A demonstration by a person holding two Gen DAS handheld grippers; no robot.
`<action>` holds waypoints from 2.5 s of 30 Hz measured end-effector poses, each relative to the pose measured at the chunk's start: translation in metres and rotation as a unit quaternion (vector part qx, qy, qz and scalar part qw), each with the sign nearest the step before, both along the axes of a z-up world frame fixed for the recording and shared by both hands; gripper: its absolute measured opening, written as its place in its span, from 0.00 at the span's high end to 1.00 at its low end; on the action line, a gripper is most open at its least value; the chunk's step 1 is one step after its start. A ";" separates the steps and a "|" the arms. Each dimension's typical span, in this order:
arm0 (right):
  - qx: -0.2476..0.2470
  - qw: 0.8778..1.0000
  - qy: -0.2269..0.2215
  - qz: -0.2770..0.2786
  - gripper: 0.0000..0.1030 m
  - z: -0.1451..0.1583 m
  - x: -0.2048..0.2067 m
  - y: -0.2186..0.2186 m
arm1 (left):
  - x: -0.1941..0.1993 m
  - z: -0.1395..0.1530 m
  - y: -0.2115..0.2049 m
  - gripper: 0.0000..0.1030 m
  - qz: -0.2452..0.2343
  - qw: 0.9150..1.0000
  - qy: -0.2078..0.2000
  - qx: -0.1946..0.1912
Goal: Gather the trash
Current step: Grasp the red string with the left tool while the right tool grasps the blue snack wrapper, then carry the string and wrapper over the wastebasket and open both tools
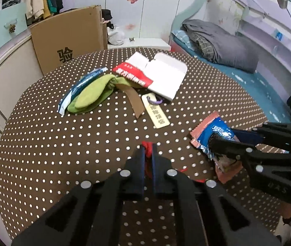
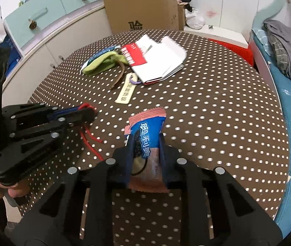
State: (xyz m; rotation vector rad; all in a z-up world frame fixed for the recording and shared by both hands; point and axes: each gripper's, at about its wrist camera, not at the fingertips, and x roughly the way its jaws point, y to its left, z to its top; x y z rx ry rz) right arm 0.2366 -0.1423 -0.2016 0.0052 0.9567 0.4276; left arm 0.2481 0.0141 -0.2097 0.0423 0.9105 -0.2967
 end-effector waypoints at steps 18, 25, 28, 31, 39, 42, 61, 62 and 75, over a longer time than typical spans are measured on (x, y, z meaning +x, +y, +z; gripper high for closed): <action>0.065 0.986 -0.093 -0.120 0.78 0.077 -0.007 -0.158 | 0.003 0.093 -0.085 0.95 -0.052 0.994 -0.092 -0.038; 0.070 0.971 -0.139 -0.182 0.78 0.108 -0.020 -0.232 | 0.010 0.123 -0.146 0.95 -0.096 0.987 -0.119 -0.057; 0.071 0.962 -0.150 -0.217 0.78 0.114 -0.027 -0.267 | 0.015 0.132 -0.178 0.95 -0.122 0.982 -0.125 -0.065; 0.074 0.952 -0.154 -0.253 0.78 0.114 -0.034 -0.303 | 0.020 0.135 -0.207 0.95 -0.143 0.979 -0.125 -0.071; 0.084 0.938 -0.127 -0.313 0.78 0.084 -0.035 -0.367 | 0.032 0.120 -0.284 0.95 -0.190 0.974 -0.099 -0.077; 0.091 0.936 -0.106 -0.324 0.78 0.063 -0.029 -0.381 | 0.039 0.103 -0.310 0.95 -0.201 0.974 -0.081 -0.067; 0.173 0.911 0.091 -0.362 0.39 -0.129 0.037 -0.423 | 0.082 -0.019 -0.410 0.95 -0.246 0.968 0.030 0.044; 0.175 0.909 0.093 -0.366 0.39 -0.132 0.036 -0.424 | 0.084 -0.026 -0.416 0.95 -0.249 0.966 0.037 0.050; 0.175 0.892 0.039 -0.414 0.14 -0.095 0.002 -0.457 | 0.102 -0.065 -0.449 0.23 -0.260 0.960 0.071 0.081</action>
